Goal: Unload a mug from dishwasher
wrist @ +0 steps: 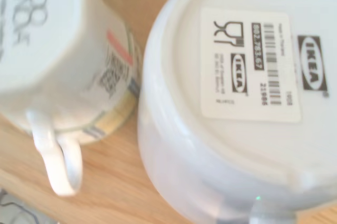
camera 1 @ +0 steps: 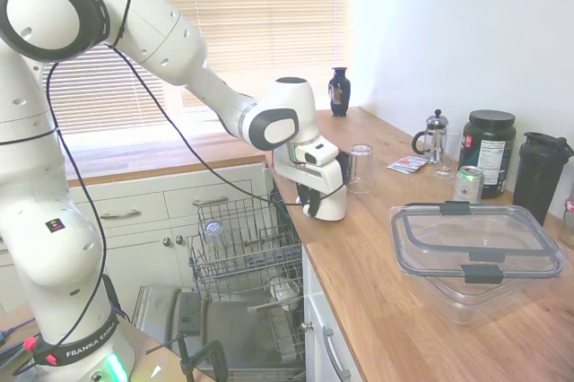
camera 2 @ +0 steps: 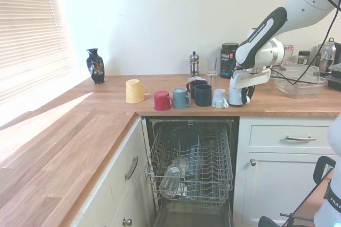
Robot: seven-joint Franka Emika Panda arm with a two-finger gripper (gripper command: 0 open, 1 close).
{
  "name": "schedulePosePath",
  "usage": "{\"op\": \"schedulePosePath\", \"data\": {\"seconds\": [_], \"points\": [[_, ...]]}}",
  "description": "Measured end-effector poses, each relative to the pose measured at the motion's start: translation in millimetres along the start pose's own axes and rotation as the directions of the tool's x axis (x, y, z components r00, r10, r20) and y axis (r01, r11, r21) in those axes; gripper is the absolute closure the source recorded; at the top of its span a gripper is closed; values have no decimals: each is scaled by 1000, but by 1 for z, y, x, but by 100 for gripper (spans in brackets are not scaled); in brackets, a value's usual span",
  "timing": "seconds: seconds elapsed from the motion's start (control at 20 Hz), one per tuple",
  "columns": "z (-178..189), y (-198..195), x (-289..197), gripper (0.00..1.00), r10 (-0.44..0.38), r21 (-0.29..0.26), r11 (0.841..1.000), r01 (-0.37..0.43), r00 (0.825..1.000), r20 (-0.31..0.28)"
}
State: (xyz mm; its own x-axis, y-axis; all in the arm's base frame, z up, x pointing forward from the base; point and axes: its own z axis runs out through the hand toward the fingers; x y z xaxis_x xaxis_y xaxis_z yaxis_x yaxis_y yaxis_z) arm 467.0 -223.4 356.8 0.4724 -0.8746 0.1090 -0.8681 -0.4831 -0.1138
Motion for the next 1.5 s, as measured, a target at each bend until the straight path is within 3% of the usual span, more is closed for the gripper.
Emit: {"op": "schedulePosePath", "data": {"seconds": [0.5,0.95,1.25,1.5], "points": [[2,0,6,0,-5,-7,1000,6,1000,19],[-9,-1,8,0,-7,7,1000,7,1000,-1],[-59,5,4,0,-7,38,999,9,998,-64],[-122,2,-47,0,-75,112,990,89,990,-123]]}}
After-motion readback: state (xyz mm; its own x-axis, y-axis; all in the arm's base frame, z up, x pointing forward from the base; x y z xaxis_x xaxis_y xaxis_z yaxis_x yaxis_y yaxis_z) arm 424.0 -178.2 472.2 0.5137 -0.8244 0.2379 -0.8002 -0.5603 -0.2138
